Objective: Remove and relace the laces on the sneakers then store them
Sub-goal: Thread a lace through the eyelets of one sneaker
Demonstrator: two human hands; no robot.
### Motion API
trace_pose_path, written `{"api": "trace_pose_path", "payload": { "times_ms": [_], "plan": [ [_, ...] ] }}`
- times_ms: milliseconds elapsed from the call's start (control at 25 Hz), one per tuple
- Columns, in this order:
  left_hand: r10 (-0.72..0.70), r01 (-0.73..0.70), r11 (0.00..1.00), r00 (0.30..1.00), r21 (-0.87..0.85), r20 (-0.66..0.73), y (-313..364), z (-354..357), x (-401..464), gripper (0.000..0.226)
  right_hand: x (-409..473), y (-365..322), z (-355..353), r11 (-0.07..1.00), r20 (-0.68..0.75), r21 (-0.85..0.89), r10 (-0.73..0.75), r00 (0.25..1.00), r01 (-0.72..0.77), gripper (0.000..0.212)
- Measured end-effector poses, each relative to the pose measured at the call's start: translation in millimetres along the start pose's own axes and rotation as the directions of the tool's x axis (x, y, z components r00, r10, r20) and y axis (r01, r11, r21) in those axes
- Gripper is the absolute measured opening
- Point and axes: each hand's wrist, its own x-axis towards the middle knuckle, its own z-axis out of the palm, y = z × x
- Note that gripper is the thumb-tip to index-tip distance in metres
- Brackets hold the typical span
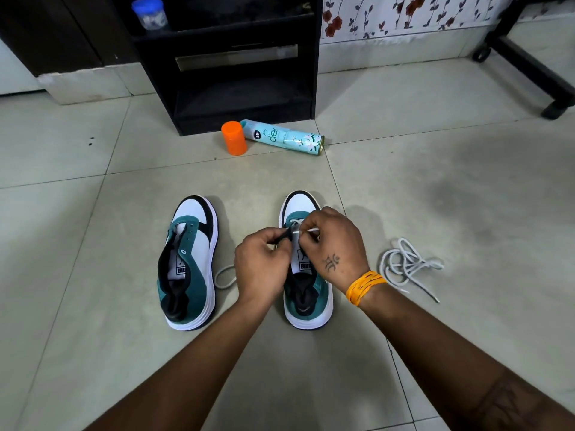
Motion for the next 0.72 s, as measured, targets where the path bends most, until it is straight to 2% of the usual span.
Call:
{"api": "trace_pose_path", "payload": {
  "times_ms": [200, 400, 520, 640, 720],
  "plan": [
    [-0.015, 0.015, 0.999, 1.0, -0.029, 0.005, -3, 1, 2, 0.021, -2, 1, 8, 0.999, -0.014, 0.035, 0.026, 1.0, -0.026, 0.005],
    [0.046, -0.046, 0.998, 0.999, -0.047, 0.004, -7, 1, -3, 0.024, -1, 3, 12, 1.0, 0.013, -0.007, -0.017, 1.0, 0.017, 0.005],
    [0.093, -0.092, 0.995, 0.995, -0.041, 0.031, -10, 1, 2, 0.026, -3, 11, 18, 0.996, -0.008, 0.093, 0.018, 1.0, -0.017, 0.005],
    [0.108, -0.106, 0.994, 0.992, -0.033, 0.066, -19, 1, 12, 0.016, -6, 15, 21, 0.98, -0.01, 0.199, 0.03, 1.0, -0.027, 0.01],
    [0.127, -0.124, 0.992, 0.989, -0.037, 0.07, -24, 1, 16, 0.018, -8, 16, 21, 0.972, -0.018, 0.231, 0.043, 0.999, -0.038, 0.011]
  ]
}}
